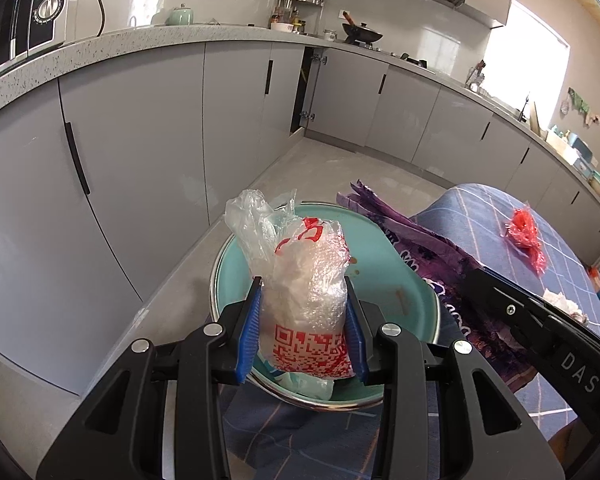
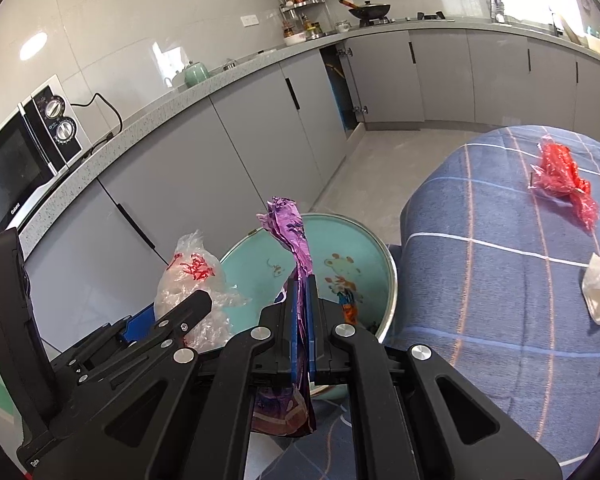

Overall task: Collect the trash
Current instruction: 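Carry the red-printed bag and purple wrapper in both tools over the teal bin, then open both tools to drop the bag and wrapper into the bin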

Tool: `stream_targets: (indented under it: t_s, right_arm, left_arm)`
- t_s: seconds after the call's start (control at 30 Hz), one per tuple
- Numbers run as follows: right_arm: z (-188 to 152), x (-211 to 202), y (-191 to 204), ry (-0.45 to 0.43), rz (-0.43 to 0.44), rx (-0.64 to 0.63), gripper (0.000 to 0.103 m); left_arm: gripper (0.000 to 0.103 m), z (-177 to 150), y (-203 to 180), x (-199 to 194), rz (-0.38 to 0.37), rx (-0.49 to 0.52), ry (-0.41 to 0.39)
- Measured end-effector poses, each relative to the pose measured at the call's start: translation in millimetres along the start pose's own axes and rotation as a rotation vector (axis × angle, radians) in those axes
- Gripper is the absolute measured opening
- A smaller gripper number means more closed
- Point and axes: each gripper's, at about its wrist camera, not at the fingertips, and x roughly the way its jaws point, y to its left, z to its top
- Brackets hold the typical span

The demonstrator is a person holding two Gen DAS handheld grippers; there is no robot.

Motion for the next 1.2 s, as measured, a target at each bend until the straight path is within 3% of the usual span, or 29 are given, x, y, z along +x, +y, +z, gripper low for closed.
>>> stream_targets:
  t_s: [0.77, 0.83, 0.9, 0.97, 1.2]
  right_arm:
    - [-6, 71, -9, 0.106, 0.009, 0.059, 0.005]
    - [-8, 78, -10, 0.120, 0.036, 0.058, 0.008]
    - [-9, 80, -14, 0.125, 0.050, 0.073, 0.030]
    - [-9, 75, -17, 0.110, 0.051, 0.079, 0.038]
    - [0, 37, -27, -0.001, -0.004, 0.073, 0.038]
  left_arm:
    - [0.037, -2, 13, 42, 0.035, -0.009, 0.071]
    - [0.037, -2, 12, 44, 0.038, -0.009, 0.075]
    - [0.037, -1, 11, 45, 0.041, -0.006, 0.077]
    - [0.037, -2, 9, 46, 0.044, -0.005, 0.080]
    - [0.037, -1, 3, 51, 0.038, 0.007, 0.085]
